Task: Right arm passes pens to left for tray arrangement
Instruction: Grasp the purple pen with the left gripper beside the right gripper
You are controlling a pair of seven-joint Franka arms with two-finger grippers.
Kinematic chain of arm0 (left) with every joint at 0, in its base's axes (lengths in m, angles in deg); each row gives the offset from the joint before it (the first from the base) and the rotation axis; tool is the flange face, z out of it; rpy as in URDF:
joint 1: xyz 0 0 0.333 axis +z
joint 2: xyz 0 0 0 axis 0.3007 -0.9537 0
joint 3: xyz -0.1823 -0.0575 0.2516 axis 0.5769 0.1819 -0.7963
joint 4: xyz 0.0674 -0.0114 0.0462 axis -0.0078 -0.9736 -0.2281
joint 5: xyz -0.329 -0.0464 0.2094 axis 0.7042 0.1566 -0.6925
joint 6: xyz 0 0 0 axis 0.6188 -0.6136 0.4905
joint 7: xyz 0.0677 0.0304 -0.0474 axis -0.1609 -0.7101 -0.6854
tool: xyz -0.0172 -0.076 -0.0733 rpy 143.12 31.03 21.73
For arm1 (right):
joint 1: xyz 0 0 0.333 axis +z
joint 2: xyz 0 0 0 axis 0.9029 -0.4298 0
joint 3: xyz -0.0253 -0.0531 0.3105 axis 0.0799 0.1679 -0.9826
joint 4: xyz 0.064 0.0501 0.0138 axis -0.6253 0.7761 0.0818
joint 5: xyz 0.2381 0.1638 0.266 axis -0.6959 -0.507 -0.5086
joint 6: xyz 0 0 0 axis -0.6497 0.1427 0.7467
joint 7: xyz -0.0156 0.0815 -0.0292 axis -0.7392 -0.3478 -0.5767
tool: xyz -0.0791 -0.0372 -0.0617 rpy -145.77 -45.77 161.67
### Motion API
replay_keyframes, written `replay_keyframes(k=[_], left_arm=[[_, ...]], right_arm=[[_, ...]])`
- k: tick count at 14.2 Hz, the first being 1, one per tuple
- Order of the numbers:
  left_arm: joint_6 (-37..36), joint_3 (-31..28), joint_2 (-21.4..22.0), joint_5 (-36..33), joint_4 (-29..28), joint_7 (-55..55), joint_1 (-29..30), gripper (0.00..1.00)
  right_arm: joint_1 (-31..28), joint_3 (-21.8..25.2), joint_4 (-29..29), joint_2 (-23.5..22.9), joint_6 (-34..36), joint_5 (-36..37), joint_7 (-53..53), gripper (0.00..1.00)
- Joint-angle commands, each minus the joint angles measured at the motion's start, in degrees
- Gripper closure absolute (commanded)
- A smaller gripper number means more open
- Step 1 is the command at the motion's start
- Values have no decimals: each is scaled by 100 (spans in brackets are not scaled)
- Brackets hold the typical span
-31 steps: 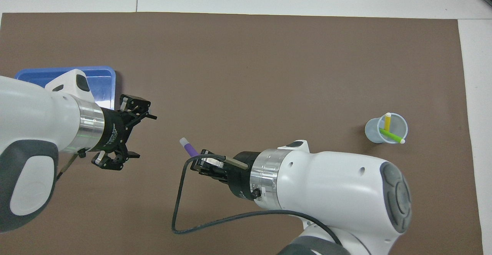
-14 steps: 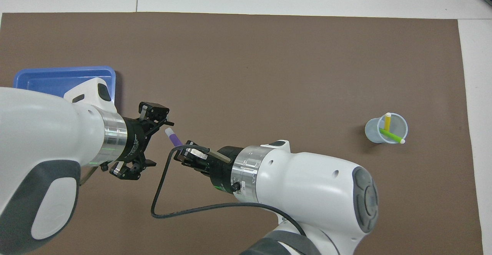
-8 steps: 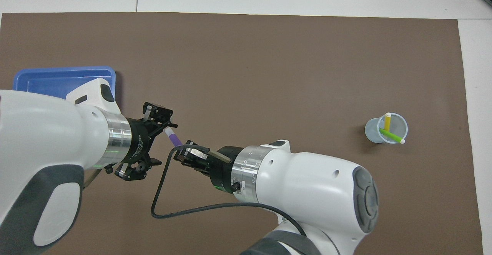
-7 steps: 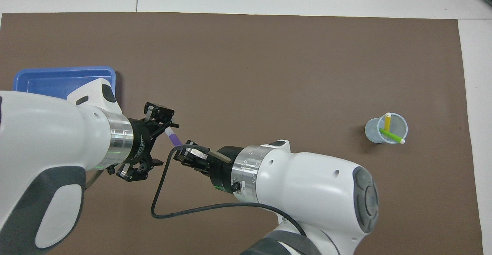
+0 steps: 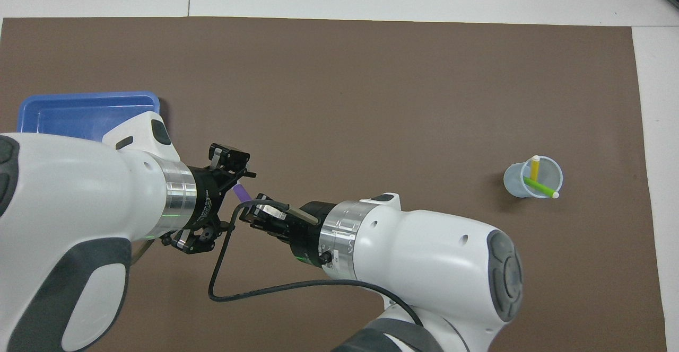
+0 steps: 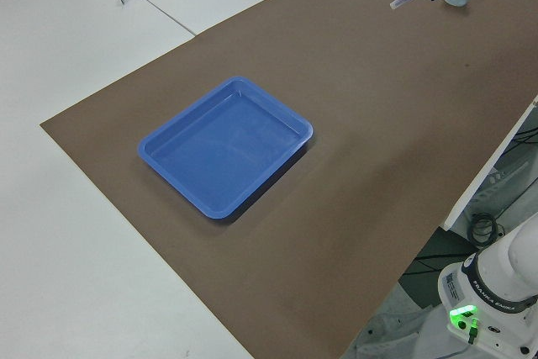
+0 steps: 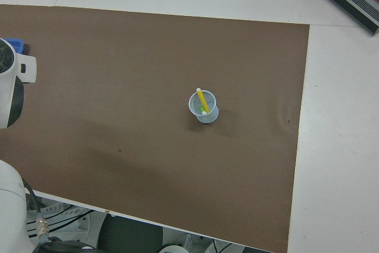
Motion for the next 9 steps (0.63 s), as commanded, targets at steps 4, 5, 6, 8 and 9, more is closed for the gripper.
replay_keyframes(k=[4,5,6,8,9], left_arm=[[329,-11,53,60,-139,-108,-29,19],[346,-11,53,51,-156,-99,-28,19],[408,-11,62,51,-209,-82,-20,20],[539,-11,88,51,-323,-55,-28,19],[592,-11,97,51,-384,-38,-28,20]], right_arm=[[-16,-11,-60,-27,113,-148,43,100],[-42,-11,-69,-10,236,-148,43,100],[-68,-11,-78,25,307,-148,60,100],[-68,-11,-78,104,387,-156,78,100],[-68,-2,-78,139,422,-157,78,100]])
